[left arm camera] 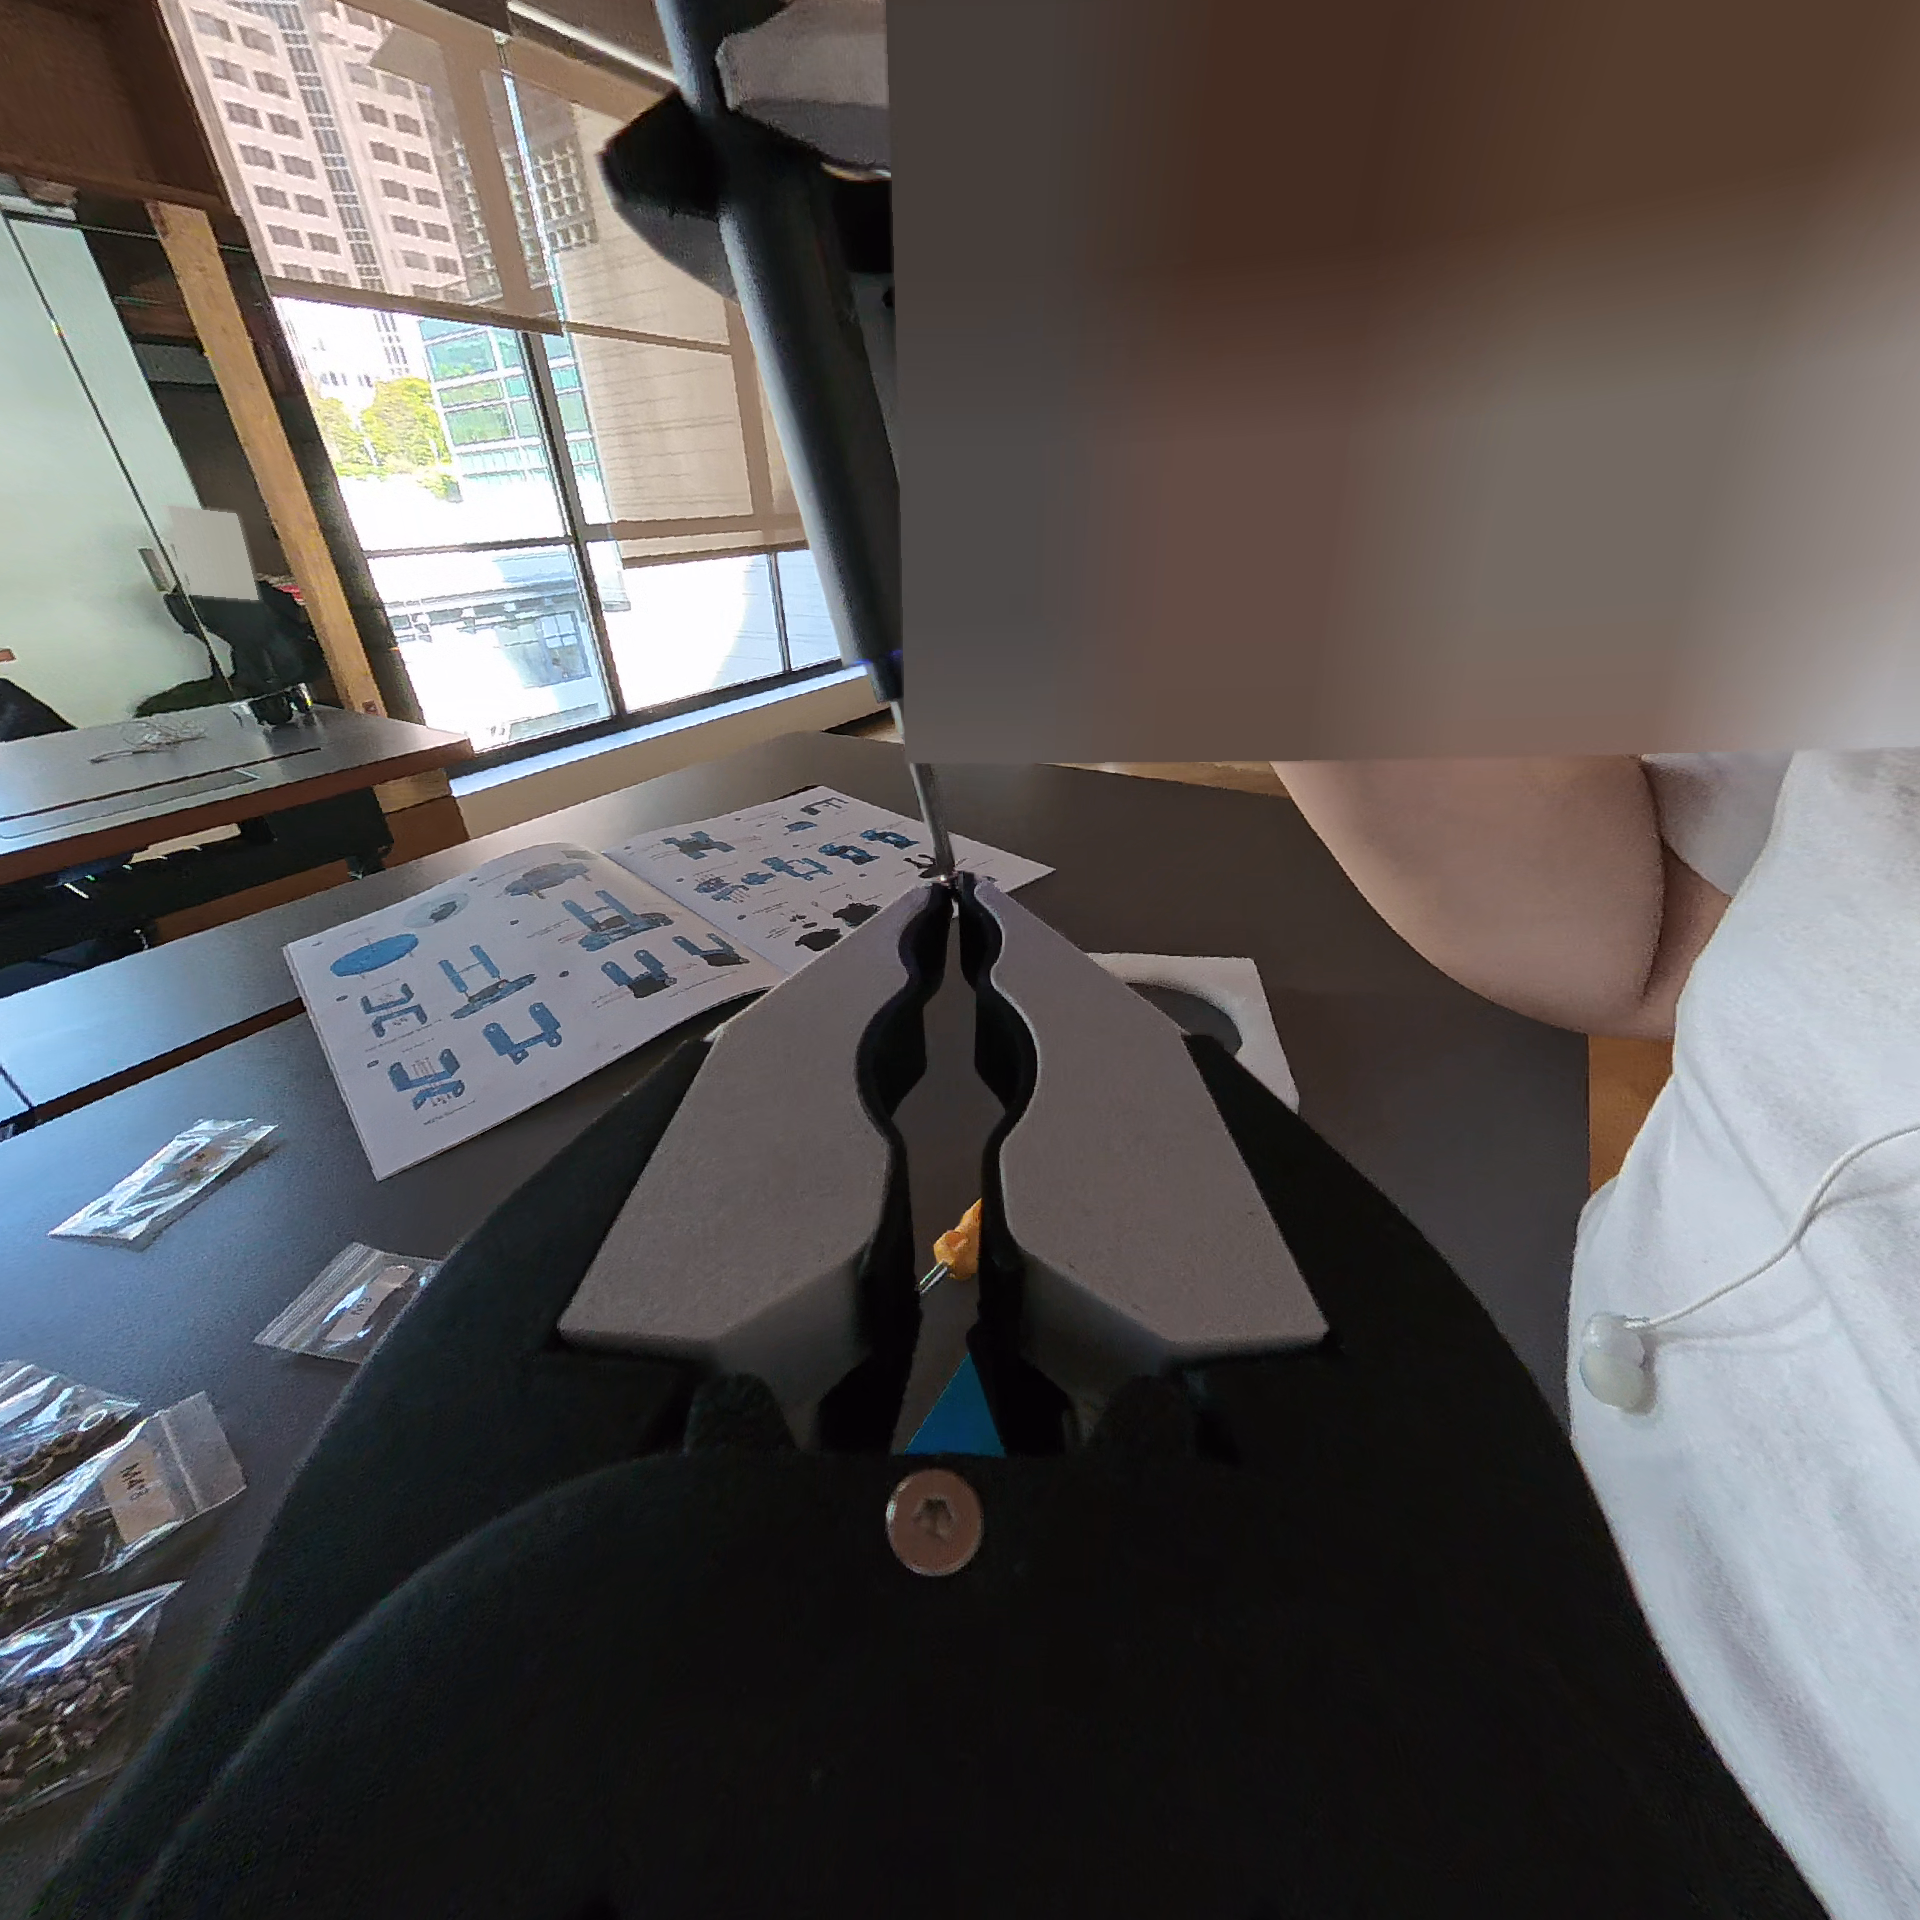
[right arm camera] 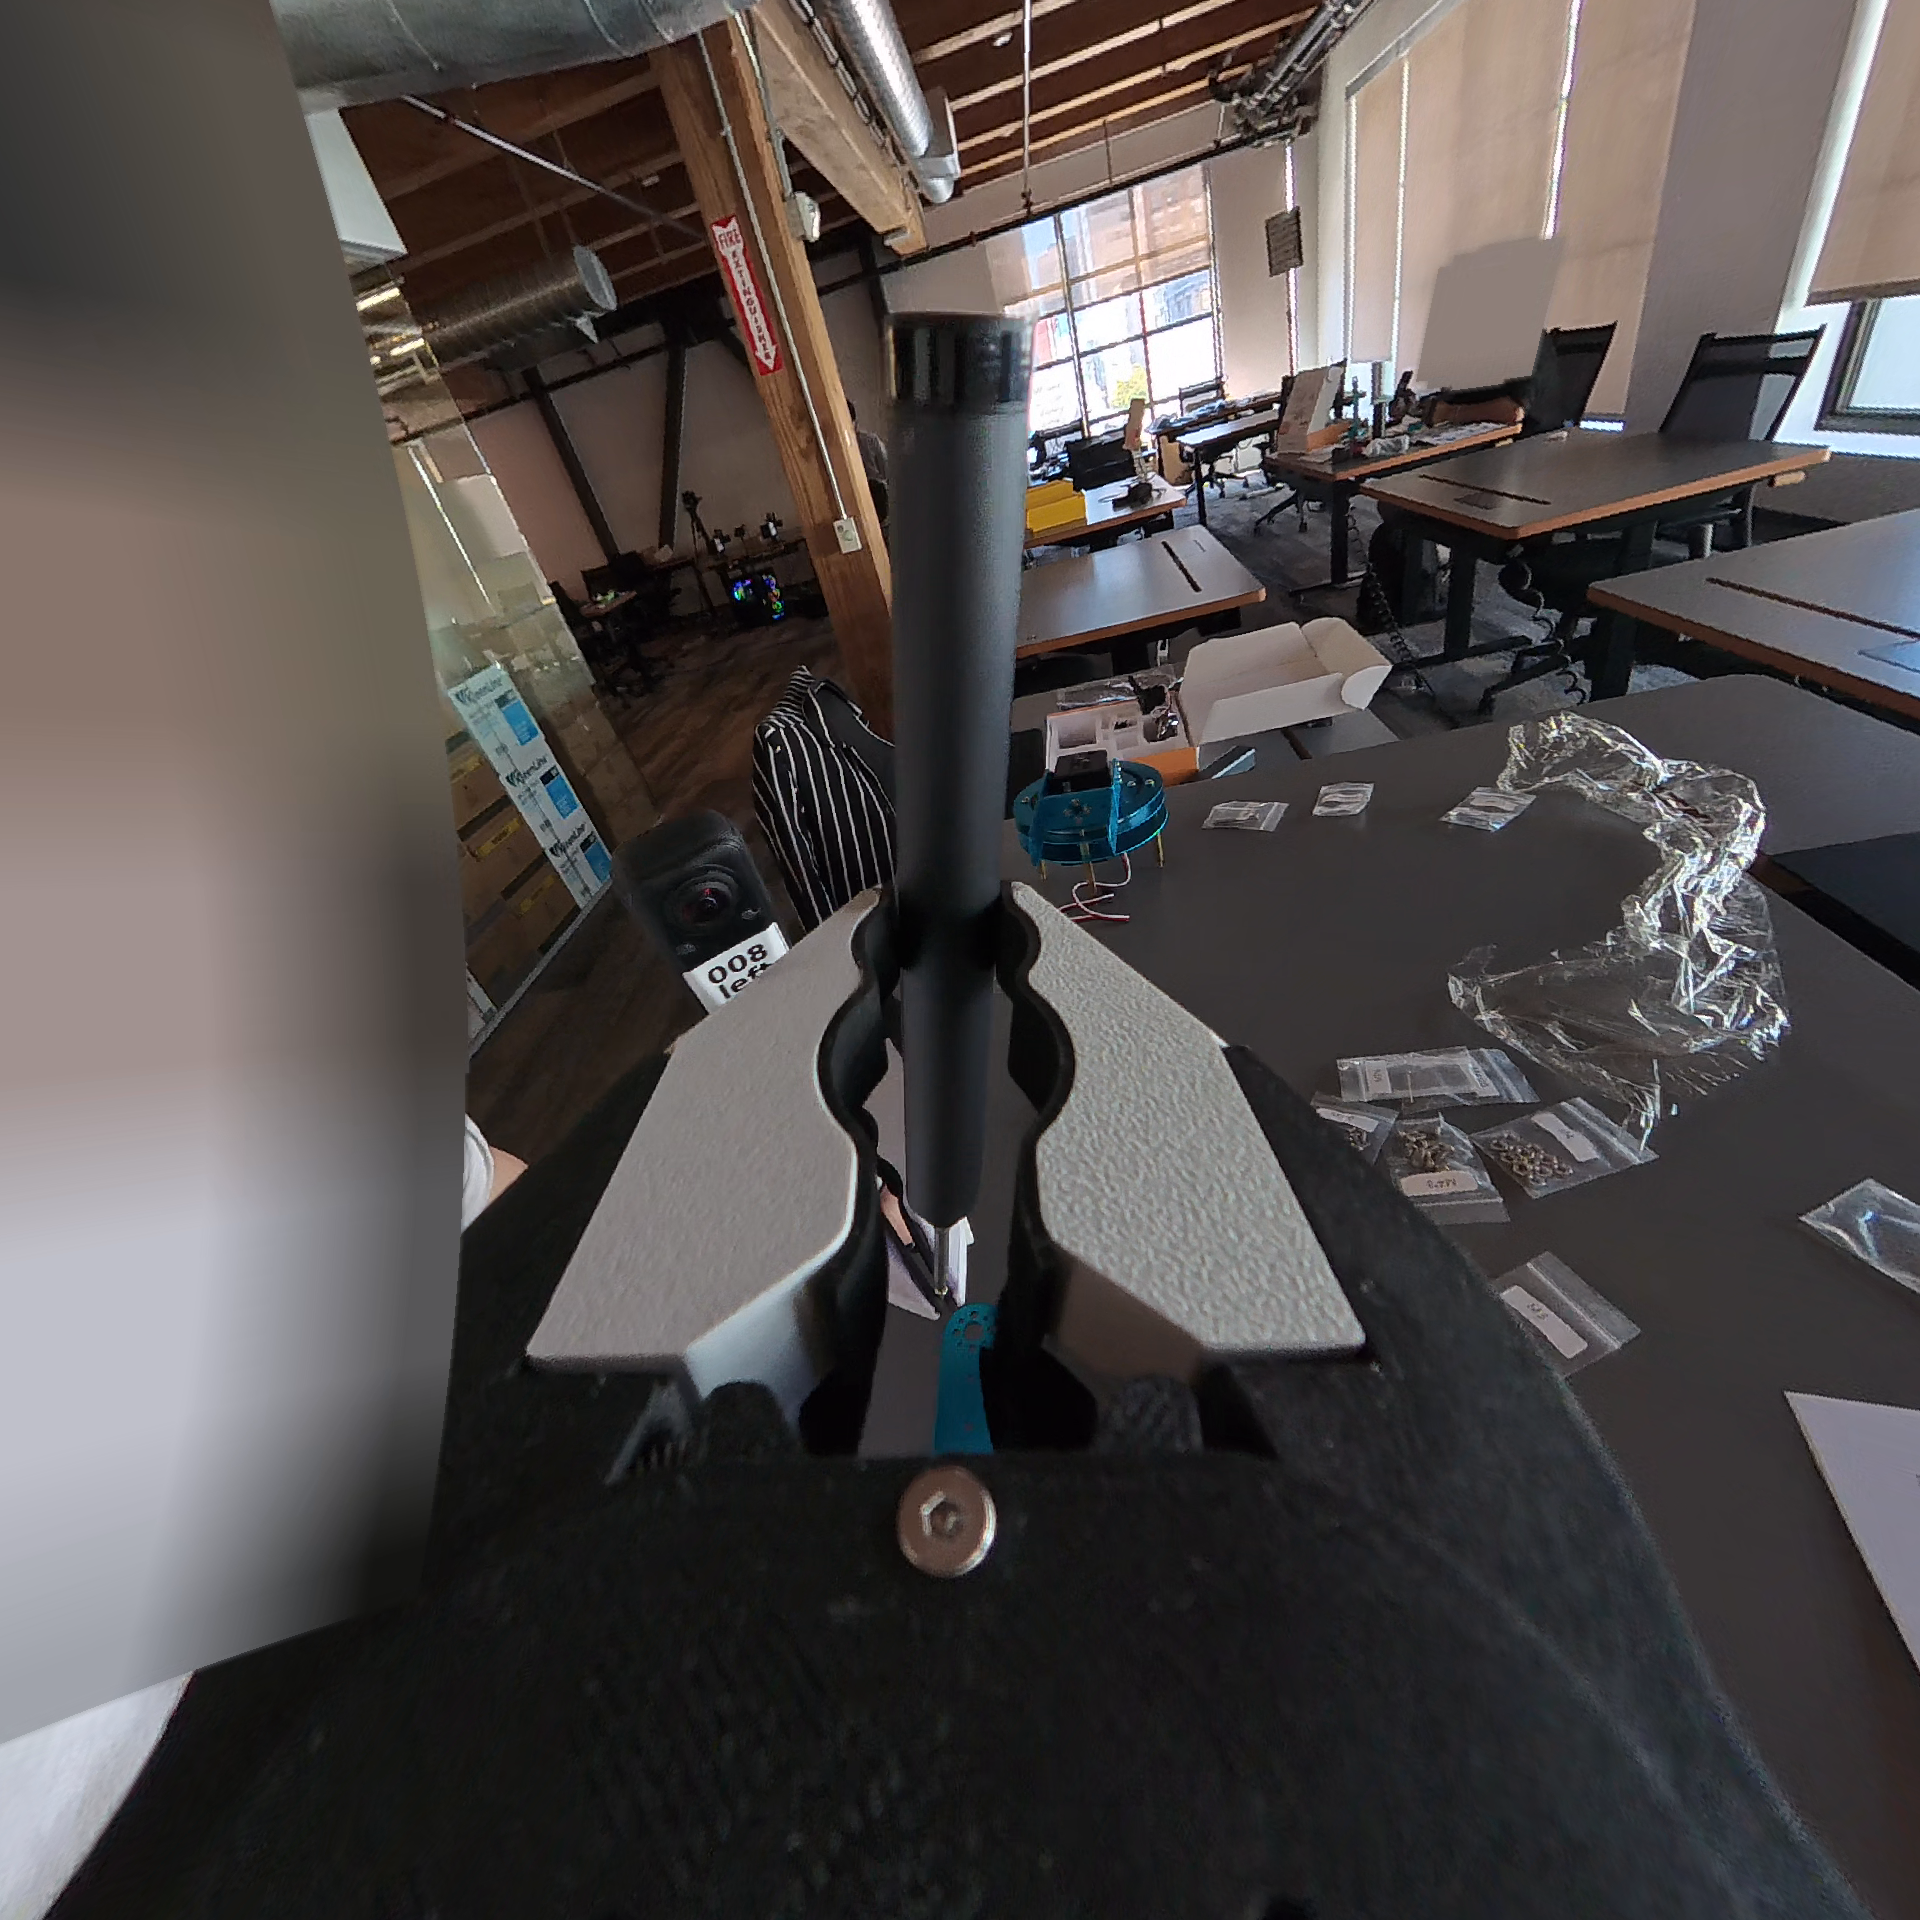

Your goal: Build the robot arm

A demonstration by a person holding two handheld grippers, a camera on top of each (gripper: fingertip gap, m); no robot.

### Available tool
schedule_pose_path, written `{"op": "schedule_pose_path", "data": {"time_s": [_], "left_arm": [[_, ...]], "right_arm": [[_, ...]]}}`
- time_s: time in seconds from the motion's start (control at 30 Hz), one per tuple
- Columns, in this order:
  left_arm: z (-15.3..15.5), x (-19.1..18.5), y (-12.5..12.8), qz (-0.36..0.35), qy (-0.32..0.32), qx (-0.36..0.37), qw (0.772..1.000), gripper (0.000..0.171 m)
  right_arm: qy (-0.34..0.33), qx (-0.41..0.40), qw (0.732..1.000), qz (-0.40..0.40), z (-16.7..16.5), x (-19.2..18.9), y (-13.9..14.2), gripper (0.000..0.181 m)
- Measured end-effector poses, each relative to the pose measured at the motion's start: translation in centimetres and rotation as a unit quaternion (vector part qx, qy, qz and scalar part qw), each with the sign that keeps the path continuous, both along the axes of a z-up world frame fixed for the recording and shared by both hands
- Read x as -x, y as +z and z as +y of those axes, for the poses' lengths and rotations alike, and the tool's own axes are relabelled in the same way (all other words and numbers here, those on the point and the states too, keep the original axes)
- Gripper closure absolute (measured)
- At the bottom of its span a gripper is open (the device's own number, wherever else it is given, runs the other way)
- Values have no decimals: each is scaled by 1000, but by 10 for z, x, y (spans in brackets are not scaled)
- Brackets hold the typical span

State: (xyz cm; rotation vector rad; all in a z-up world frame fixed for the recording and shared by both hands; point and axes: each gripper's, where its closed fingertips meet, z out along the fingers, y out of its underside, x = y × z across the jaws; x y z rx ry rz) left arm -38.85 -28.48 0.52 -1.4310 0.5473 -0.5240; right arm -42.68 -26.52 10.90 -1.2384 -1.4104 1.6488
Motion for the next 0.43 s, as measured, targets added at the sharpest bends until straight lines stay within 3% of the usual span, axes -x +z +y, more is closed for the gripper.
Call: {"op": "schedule_pose_path", "data": {"time_s": [0.23, 0.43], "left_arm": [[4, 3, -4, 16, 22, 5, 1000, 171], [0, -4, -4, 14, -3, 7, 1000, 171]], "right_arm": [[-8, 4, 1000, 4, 2, -1, -2, 164], [40, 1, 999, 25, -9, -7, 0, 164]]}}
